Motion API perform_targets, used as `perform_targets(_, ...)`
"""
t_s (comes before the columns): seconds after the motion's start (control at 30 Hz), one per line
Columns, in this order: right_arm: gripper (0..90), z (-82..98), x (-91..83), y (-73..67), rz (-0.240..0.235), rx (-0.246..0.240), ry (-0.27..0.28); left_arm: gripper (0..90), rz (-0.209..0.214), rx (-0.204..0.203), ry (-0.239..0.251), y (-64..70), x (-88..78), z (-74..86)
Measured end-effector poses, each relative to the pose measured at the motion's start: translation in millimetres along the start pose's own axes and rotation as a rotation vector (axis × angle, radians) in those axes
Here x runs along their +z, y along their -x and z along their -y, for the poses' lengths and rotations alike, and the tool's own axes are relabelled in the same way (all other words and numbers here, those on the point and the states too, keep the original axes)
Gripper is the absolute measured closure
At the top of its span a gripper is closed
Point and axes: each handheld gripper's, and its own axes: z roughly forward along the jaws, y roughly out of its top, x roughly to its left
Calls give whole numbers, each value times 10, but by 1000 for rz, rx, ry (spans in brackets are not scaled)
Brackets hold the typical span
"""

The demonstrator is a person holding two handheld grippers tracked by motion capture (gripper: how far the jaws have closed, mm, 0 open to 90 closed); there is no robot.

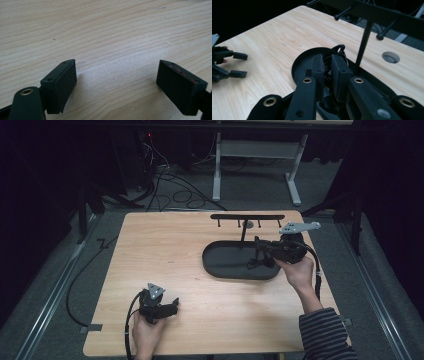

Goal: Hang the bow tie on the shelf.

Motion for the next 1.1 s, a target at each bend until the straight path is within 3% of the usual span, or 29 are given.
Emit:
perform_targets(0.5, 831, -334, 104, 181, 16, 6, -9, 171, 3, -4, 3, -3, 1, 1)
perform_targets(1.1, 831, -475, 212, 342, 34, 33, -16, 172, 3, -5, 3, -3, 1, 1)
